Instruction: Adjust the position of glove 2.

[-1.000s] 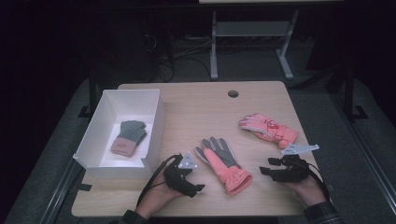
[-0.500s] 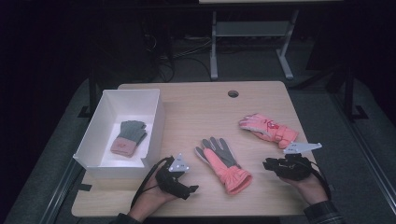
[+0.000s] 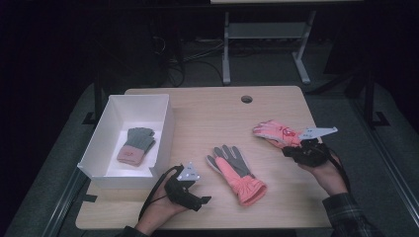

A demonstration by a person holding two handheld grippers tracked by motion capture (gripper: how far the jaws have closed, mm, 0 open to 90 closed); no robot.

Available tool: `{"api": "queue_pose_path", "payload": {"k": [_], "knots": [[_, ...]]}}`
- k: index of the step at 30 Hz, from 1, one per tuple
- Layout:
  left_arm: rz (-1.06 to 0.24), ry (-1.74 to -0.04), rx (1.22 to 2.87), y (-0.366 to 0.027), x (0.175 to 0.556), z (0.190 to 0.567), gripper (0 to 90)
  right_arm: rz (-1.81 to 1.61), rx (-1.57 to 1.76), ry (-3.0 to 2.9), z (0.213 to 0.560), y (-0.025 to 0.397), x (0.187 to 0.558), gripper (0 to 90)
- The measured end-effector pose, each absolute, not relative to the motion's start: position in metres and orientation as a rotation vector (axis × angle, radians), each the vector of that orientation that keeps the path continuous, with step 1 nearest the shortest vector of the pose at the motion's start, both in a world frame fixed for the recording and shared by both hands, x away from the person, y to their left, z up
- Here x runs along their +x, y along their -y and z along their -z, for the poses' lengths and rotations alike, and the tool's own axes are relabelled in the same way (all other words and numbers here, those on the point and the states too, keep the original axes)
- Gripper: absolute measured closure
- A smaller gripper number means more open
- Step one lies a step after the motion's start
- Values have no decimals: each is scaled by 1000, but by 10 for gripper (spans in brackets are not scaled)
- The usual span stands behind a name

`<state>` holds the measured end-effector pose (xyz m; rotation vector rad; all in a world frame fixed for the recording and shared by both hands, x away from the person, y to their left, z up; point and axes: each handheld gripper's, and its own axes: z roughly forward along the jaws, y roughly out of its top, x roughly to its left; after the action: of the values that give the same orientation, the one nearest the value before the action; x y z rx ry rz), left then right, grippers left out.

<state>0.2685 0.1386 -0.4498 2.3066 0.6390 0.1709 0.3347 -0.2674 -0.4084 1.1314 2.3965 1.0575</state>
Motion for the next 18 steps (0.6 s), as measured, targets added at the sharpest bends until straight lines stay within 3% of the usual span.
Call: {"api": "queue_pose_path", "payload": {"k": [13, 15, 18], "knots": [[-148, -646, 2312, -138, 269, 449, 136, -916, 1096, -2507, 402, 278, 398, 708], [-141, -651, 2308, -137, 269, 450, 136, -881, 1109, -2516, 401, 282, 406, 712], [-141, -644, 2316, -138, 269, 450, 136, -833, 1124, -2507, 404, 289, 417, 822]]}}
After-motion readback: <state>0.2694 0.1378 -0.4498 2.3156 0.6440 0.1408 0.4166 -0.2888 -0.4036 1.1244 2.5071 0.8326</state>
